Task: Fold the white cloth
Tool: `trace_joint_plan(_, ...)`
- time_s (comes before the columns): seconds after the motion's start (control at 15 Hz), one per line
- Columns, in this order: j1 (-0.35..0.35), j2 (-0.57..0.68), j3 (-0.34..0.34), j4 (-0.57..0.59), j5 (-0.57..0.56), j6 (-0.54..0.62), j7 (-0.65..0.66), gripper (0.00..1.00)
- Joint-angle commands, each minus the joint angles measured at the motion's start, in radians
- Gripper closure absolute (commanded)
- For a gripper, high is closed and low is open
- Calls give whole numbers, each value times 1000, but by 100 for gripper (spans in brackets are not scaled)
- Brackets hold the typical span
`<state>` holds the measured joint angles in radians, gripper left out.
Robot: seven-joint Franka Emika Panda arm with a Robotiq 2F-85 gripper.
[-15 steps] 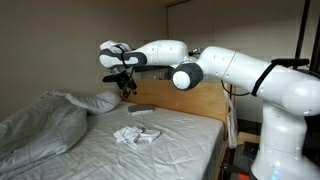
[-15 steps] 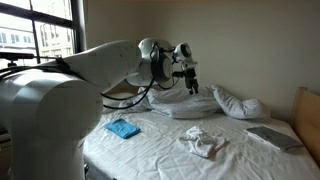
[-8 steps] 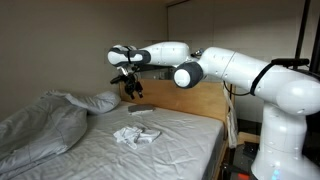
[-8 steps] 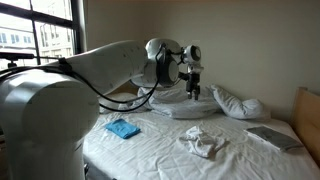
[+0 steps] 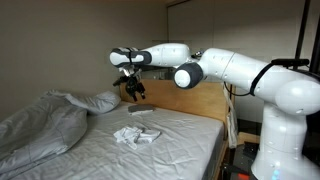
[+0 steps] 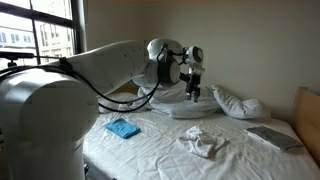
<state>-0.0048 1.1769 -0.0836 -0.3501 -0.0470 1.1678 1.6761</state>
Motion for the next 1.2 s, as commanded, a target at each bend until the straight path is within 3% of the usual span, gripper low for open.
trace_joint_plan(0.0,0,0,0,0,0,0,0,0)
trace_joint_plan(0.27,-44,59,29,-7,48,45,49,0)
trace_joint_plan(0.67,-73,155,49,-9,82,272,102,0)
trace_joint_plan(0.87,-73,200,42,-9,79,352,204,0)
trace_joint_plan(1.13,-97,253,47,-9,91,377,371,0)
